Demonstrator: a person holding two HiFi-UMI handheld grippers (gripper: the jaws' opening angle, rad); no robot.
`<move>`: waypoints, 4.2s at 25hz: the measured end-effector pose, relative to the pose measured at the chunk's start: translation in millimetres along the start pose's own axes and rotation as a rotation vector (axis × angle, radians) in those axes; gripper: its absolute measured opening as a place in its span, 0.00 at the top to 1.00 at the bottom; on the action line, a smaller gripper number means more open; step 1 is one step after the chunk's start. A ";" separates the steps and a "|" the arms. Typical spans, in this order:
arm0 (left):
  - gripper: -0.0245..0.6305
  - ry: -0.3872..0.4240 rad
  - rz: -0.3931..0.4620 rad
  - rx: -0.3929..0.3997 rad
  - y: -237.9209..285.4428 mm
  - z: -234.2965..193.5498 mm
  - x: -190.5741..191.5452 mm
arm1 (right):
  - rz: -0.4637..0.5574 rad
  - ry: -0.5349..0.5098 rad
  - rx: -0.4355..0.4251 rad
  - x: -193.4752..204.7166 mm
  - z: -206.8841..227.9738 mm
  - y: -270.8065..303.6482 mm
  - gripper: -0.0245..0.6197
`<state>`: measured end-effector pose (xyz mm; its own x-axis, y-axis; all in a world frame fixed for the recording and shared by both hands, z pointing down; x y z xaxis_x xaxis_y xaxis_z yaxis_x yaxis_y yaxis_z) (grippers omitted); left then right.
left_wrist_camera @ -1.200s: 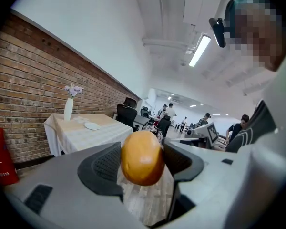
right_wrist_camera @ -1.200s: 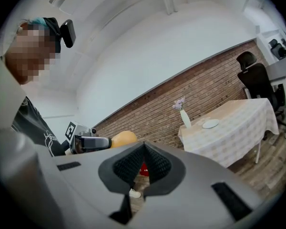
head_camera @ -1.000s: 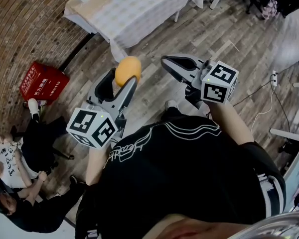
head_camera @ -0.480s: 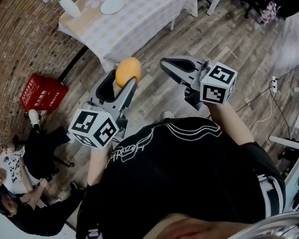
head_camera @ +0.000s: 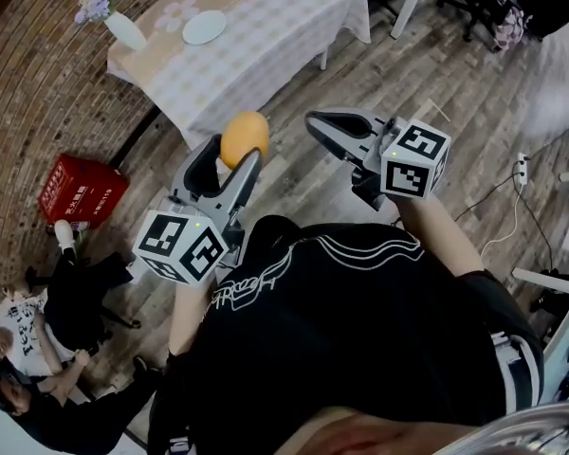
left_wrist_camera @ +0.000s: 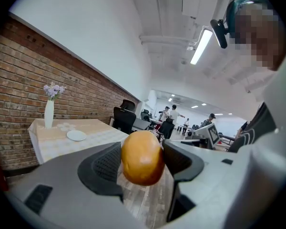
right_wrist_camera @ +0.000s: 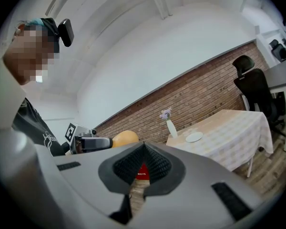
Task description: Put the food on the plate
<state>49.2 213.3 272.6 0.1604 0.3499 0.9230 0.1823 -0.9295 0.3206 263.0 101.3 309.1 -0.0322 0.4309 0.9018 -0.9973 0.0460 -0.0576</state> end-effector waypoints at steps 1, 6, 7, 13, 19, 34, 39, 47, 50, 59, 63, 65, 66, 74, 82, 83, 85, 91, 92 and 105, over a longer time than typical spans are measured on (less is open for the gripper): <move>0.54 -0.005 0.000 0.000 2.5 -2.3 0.0 | -0.003 0.004 -0.001 0.4 3.6 1.3 0.97; 0.54 -0.023 -0.007 -0.007 20.9 -19.4 -0.5 | -0.014 0.020 0.002 -0.7 27.6 12.0 0.97; 0.54 -0.027 -0.011 -0.009 25.8 -23.7 -0.7 | -0.020 0.027 0.003 -0.3 33.2 14.6 0.97; 0.54 -0.050 -0.034 -0.002 61.5 -54.6 -10.1 | -0.024 0.055 0.022 -10.8 73.3 33.5 0.97; 0.54 -0.044 -0.043 0.009 104.5 -98.8 -40.4 | -0.023 0.067 0.041 -35.2 120.1 67.2 0.97; 0.54 -0.046 -0.063 0.025 200.4 -207.3 -102.8 | -0.031 0.083 0.063 -89.3 227.6 157.4 0.97; 0.54 -0.043 -0.080 0.030 227.3 -235.0 -111.7 | -0.030 0.094 0.074 -94.9 256.9 178.1 0.97; 0.54 -0.036 -0.092 0.045 266.6 -269.7 -125.8 | -0.017 0.104 0.102 -103.5 294.5 200.8 0.97; 0.54 -0.027 -0.090 0.051 279.7 -278.7 -131.9 | -0.011 0.105 0.110 -107.9 305.9 206.2 0.97; 0.54 0.003 -0.083 0.051 319.9 -299.5 -137.6 | 0.006 0.119 0.153 -110.4 339.5 211.8 0.97; 0.54 0.039 -0.087 0.037 337.6 -308.0 -134.8 | 0.006 0.137 0.168 -108.1 351.1 213.1 0.97; 0.54 0.071 -0.093 0.020 346.7 -311.4 -131.6 | 0.006 0.149 0.176 -105.8 356.5 212.1 0.97; 0.54 0.085 -0.096 0.012 351.5 -313.1 -130.1 | 0.006 0.155 0.179 -104.7 359.7 211.6 0.97; 0.54 0.096 -0.143 -0.018 386.3 -327.1 -115.5 | 0.008 0.214 0.204 -91.8 380.6 207.2 0.97; 0.54 0.126 -0.199 -0.072 420.1 -349.7 -90.9 | 0.008 0.266 0.227 -79.0 395.9 200.3 0.97; 0.54 0.132 -0.206 -0.080 423.7 -352.1 -87.8 | 0.011 0.272 0.231 -77.8 397.8 199.6 0.97; 0.54 0.145 -0.222 -0.094 431.0 -357.0 -81.0 | 0.016 0.280 0.234 -75.3 401.4 199.2 0.97; 0.54 0.179 -0.259 -0.113 451.2 -366.6 -56.1 | -0.001 0.305 0.254 -65.1 410.2 192.8 0.97; 0.54 0.181 -0.267 -0.115 454.2 -368.5 -52.2 | -0.002 0.312 0.260 -62.7 411.5 191.7 0.97; 0.54 0.210 -0.307 -0.106 475.2 -378.7 -19.6 | -0.009 0.348 0.284 -48.7 416.4 188.8 0.97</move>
<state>-234.7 -279.5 487.5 -0.0903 0.5926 0.8004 0.0882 -0.7958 0.5991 48.6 -286.3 432.6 -0.0475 0.7114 0.7012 -0.9776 -0.1771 0.1134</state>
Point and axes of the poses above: the fingertips, and each gripper's own axes: y forward along the fingers, z to its right, x out of its underside, the point moved 9 cm from there along -y, backward along the fingers, and after that the axes turned 15 degrees about -x, right-handed, at the moved point
